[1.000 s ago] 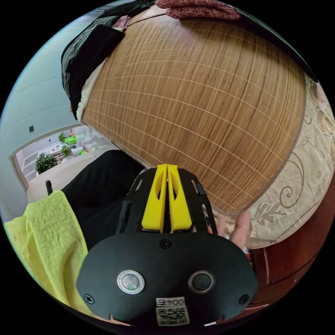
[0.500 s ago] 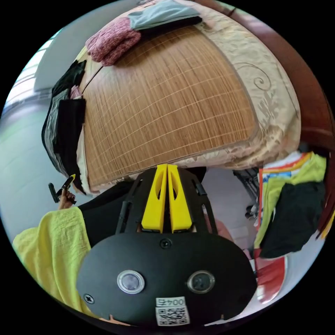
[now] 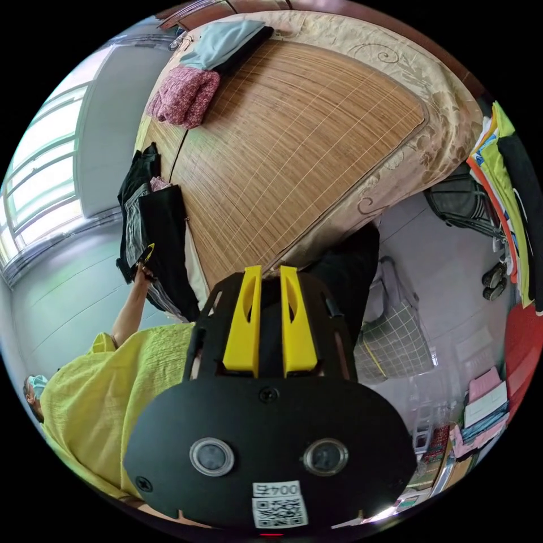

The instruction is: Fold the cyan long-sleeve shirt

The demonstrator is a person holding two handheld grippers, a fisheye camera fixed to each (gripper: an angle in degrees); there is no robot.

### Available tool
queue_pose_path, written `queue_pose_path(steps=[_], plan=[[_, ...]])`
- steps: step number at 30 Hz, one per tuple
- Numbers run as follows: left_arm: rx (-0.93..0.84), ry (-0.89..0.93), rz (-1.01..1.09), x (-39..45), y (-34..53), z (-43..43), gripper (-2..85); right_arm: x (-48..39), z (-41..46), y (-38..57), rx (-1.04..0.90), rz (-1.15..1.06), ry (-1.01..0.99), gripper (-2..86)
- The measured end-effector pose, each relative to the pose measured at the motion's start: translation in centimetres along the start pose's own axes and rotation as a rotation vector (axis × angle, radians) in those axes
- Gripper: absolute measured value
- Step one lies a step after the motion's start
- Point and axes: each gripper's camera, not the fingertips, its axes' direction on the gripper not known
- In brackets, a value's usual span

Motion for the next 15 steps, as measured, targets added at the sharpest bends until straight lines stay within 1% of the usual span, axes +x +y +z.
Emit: queue_pose_path(steps=[2, 5, 7, 9, 12, 14, 15], plan=[[-0.059, -0.066, 0.053, 0.4, -2.2, 0.9, 15.2, 0.1, 1.0, 0.5, -0.017, 0.006, -0.026, 10.6], [-0.074, -0.058, 0.026, -0.2, -4.0, 1.3, 12.4, 0.0, 2.4, 1.1, -0.018, -0.019, -0.044, 10.5], [-0.092, -0.063, -0.008, -0.9, -4.6, 1.7, 8.1, -0.3, 3.9, 1.4, -0.025, -0.06, -0.032, 8.8], [-0.1, -0.086, 0.001, -1.3, -4.8, 1.5, 4.3, -0.5, 5.3, 1.4, -0.045, -0.089, -0.002, 7.9], [-0.054, -0.011, 0.0, -2.0, -4.4, -0.8, 2.2, -0.4, 7.5, 1.2, -0.044, -0.125, -0.016, 6.4], [0.044, 0.024, 0.009, -1.5, -2.5, -3.9, 1.4, -0.3, 8.6, 0.8, -0.036, -0.159, -0.06, 5.7], [0.063, 0.035, 0.013, -1.3, -1.9, -4.7, 1.3, -0.4, 9.4, 0.4, -0.039, -0.194, -0.097, 5.2]])
